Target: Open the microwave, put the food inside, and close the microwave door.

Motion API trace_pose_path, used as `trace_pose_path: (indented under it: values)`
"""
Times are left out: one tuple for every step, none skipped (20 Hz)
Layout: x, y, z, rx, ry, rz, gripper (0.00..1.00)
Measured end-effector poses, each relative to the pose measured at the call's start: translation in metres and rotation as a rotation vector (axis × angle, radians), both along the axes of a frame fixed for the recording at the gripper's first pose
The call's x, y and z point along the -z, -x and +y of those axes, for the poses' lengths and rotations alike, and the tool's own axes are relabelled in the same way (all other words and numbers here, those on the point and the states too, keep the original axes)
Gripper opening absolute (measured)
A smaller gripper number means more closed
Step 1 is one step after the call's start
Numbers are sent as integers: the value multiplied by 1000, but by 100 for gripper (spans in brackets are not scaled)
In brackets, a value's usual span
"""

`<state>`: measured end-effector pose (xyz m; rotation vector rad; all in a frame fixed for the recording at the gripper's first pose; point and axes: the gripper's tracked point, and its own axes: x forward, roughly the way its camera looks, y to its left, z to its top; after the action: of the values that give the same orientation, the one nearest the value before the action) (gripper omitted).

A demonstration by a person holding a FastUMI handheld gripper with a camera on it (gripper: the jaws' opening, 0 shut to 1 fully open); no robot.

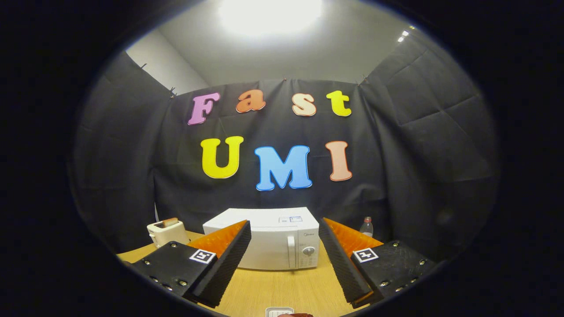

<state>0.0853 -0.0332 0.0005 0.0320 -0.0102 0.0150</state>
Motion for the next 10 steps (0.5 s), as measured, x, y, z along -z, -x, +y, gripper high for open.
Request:
trace_pose_path:
  values:
    - [1,-8,-3,-3,2,2,98]
    - [3,-17,-6,-7,4,4,98]
    - [5,-26,-8,-10,7,7,97]
    - [9,-36,-12,-12,11,15,98]
    - [14,-46,-13,-15,12,28,98]
    - [18,-55,-15,-20,11,37,98]
    - [23,-65,-16,-25,11,48,98]
    - [28,-73,-17,-29,11,59,98]
    - [35,-81,-18,-31,12,73,98]
    - [41,-87,-18,-35,11,85,98]
